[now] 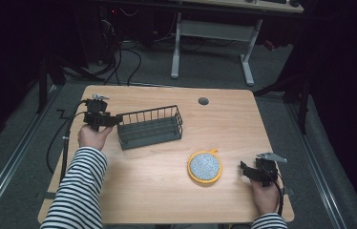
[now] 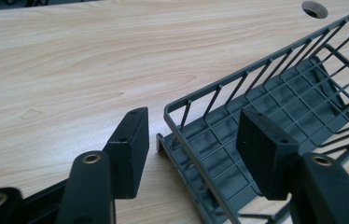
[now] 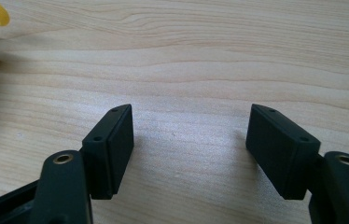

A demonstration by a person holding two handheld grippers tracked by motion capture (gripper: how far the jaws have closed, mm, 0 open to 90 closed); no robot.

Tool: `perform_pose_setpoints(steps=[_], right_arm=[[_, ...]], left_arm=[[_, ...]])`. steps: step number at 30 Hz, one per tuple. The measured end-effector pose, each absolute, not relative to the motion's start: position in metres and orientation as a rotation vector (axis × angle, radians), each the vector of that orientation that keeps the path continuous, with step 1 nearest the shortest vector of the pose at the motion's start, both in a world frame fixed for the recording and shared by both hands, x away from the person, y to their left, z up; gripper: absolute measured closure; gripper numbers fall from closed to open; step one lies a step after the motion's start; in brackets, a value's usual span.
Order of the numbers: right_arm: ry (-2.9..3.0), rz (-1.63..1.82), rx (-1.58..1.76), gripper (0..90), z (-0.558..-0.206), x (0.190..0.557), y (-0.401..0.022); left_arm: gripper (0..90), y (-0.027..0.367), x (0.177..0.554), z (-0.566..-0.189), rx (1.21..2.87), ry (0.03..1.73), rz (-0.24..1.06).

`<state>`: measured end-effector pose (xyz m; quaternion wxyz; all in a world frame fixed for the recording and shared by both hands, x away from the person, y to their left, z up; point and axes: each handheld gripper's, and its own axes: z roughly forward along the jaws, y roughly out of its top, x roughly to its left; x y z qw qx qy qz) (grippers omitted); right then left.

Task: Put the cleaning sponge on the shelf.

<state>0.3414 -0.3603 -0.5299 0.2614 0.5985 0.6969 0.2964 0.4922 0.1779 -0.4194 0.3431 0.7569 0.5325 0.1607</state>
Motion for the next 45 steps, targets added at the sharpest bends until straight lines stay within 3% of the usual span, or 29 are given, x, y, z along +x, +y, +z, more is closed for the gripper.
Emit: perform_pose_setpoints(steps=[12,23,45], right_arm=[[1.884,0.799,1.621,32.4,-0.53,0.342,-0.36],[1.885,0.8,1.622,32.3,-0.53,0.342,-0.36],[1.885,0.8,1.621,32.2,-0.53,0.342,-0.36]], left_arm=[[53.2,0.167,0.499,-0.437,2.058,1.366,0.448],[61.7,0.171,0.494,-0.444,2.034,1.368,0.435],[62.6,0.161,0.463,-0.448,2.004,1.346,0.447]])
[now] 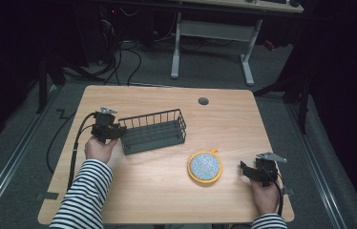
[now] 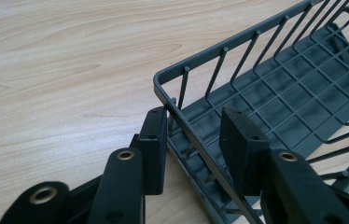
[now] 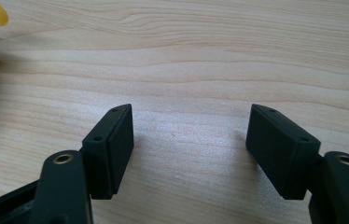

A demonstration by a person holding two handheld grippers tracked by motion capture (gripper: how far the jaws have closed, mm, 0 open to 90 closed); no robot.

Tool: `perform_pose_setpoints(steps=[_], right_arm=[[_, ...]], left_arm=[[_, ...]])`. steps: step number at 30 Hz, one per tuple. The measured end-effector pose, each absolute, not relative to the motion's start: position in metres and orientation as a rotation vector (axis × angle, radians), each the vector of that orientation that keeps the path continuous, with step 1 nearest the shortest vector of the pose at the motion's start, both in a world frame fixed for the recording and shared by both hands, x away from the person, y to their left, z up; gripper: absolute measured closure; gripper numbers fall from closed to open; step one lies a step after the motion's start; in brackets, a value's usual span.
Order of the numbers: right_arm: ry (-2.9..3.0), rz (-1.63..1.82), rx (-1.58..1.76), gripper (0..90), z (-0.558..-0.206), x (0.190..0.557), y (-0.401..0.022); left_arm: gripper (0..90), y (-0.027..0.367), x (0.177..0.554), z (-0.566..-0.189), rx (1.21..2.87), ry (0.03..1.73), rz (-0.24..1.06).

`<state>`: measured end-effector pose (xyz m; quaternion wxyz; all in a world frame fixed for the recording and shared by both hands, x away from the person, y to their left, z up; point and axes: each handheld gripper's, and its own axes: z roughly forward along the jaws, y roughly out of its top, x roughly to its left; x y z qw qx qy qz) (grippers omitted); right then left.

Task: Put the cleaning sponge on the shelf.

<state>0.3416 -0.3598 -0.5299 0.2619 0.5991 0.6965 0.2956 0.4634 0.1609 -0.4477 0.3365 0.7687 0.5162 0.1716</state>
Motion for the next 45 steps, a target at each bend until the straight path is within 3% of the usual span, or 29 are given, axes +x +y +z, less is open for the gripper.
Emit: perform_pose_setpoints(steps=[26,37,45], right_arm=[[1.885,0.797,1.619,32.2,-0.53,0.342,-0.36],[1.887,0.793,1.621,32.3,-0.53,0.342,-0.359],[1.887,0.792,1.621,32.2,-0.53,0.342,-0.359]], left_arm=[[61.6,0.154,0.421,-0.448,2.015,1.321,0.446],[38.6,0.171,0.41,-0.436,1.914,1.293,0.429],[34.6,0.189,0.389,-0.427,1.833,1.25,0.446]])
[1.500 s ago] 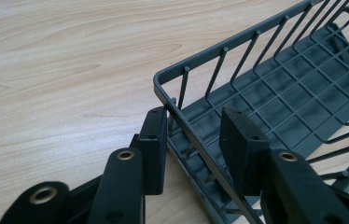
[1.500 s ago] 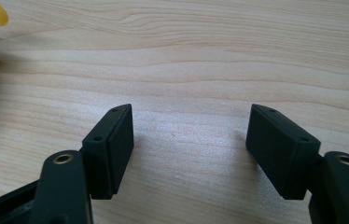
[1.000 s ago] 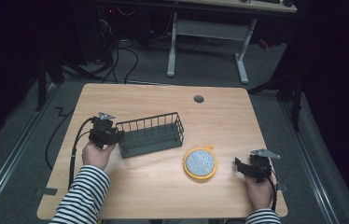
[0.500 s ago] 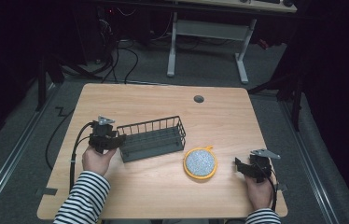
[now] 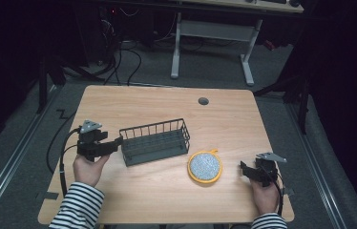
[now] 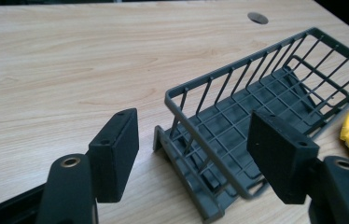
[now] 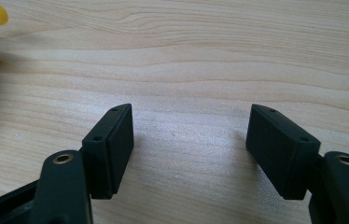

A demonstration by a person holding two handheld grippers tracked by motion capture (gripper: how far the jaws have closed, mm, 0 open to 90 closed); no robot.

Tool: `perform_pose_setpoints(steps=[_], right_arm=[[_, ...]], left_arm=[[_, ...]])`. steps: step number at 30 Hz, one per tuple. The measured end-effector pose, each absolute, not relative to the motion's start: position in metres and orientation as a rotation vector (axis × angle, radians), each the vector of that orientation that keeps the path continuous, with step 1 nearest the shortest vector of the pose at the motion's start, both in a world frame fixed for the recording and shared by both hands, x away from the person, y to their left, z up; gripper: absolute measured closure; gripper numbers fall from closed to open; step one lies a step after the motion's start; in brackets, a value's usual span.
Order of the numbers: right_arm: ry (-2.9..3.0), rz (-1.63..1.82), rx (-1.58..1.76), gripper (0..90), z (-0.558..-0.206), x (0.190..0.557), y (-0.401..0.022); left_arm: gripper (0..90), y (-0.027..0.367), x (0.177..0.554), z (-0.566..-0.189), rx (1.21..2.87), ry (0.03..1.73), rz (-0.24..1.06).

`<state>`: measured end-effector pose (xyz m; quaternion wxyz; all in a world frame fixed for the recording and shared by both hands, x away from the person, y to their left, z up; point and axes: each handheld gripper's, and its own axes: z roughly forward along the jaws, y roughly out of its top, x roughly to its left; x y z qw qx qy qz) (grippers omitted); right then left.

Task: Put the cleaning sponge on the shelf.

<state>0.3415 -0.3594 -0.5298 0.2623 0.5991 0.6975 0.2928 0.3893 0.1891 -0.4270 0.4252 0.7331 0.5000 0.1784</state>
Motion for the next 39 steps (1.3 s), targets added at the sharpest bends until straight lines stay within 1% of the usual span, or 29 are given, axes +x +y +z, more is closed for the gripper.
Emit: perform_pose_setpoints(steps=[3,7,16,20,29,39], right_arm=[[1.886,0.793,1.622,32.2,-0.53,0.342,-0.359],[1.886,0.795,1.619,32.2,-0.53,0.342,-0.359],[1.886,0.795,1.62,32.2,-0.53,0.342,-0.359],[1.888,0.794,1.617,32.2,-0.53,0.342,-0.359],[1.888,0.791,1.619,32.2,-0.53,0.342,-0.359],[1.883,0.792,1.619,32.4,-0.53,0.341,-0.359]], left_arm=[[34.6,0.199,0.379,-0.429,1.813,1.247,0.468],[34.7,0.212,0.369,-0.438,1.789,1.27,0.463],[34.6,0.234,0.354,-0.469,1.747,1.36,0.442],[34.4,0.236,0.351,-0.483,1.752,1.393,0.444],[34.2,0.237,0.358,-0.51,1.773,1.451,0.445],[34.3,0.225,0.372,-0.52,1.836,1.446,0.552]])
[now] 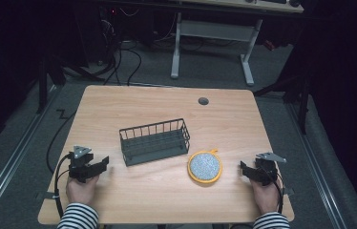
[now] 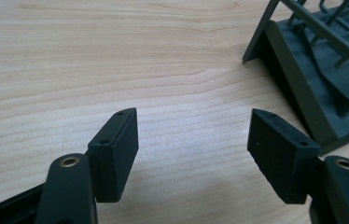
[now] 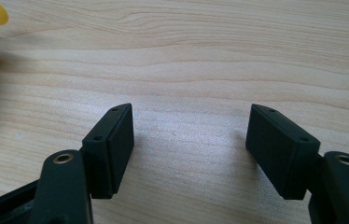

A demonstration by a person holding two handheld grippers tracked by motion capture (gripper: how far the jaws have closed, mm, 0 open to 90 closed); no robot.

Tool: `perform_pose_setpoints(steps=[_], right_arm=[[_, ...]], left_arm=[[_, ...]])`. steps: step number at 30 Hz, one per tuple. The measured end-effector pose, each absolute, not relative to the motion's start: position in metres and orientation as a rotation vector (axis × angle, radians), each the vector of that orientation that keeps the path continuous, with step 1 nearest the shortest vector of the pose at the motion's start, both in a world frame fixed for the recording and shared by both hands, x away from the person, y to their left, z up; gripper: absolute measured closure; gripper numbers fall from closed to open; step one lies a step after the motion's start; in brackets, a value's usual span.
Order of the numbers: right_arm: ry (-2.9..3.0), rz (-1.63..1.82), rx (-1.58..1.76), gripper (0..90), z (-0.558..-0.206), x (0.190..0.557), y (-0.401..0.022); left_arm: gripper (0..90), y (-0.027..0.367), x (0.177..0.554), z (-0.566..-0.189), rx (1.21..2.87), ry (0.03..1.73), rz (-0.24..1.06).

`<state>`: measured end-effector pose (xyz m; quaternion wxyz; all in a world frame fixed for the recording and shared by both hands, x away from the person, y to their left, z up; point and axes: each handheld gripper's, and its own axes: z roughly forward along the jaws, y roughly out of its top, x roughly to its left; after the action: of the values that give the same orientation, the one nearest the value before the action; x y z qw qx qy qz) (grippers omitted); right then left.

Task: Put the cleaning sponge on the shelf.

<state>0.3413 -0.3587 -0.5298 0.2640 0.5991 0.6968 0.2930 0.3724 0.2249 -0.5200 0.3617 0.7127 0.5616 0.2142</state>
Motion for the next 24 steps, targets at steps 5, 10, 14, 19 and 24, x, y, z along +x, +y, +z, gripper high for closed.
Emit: perform_pose_setpoints(steps=[5,10,14,19,24], right_arm=[[1.901,0.795,1.604,32.0,-0.53,0.34,-0.358],[1.906,0.794,1.618,33.0,-0.529,0.339,-0.356],[1.916,0.791,1.628,35.4,-0.527,0.338,-0.354],[1.936,0.83,1.675,38.9,-0.523,0.334,-0.354],[1.973,0.952,1.648,41.6,-0.513,0.324,-0.342]], left_arm=[[34.5,0.226,0.378,-0.525,1.863,1.46,0.584],[34.6,0.226,0.381,-0.53,1.879,1.468,0.599],[34.6,0.227,0.382,-0.535,1.883,1.473,0.606],[34.3,0.225,0.379,-0.537,1.873,1.475,0.631],[32.2,0.223,0.378,-0.537,1.895,1.462,0.636]])
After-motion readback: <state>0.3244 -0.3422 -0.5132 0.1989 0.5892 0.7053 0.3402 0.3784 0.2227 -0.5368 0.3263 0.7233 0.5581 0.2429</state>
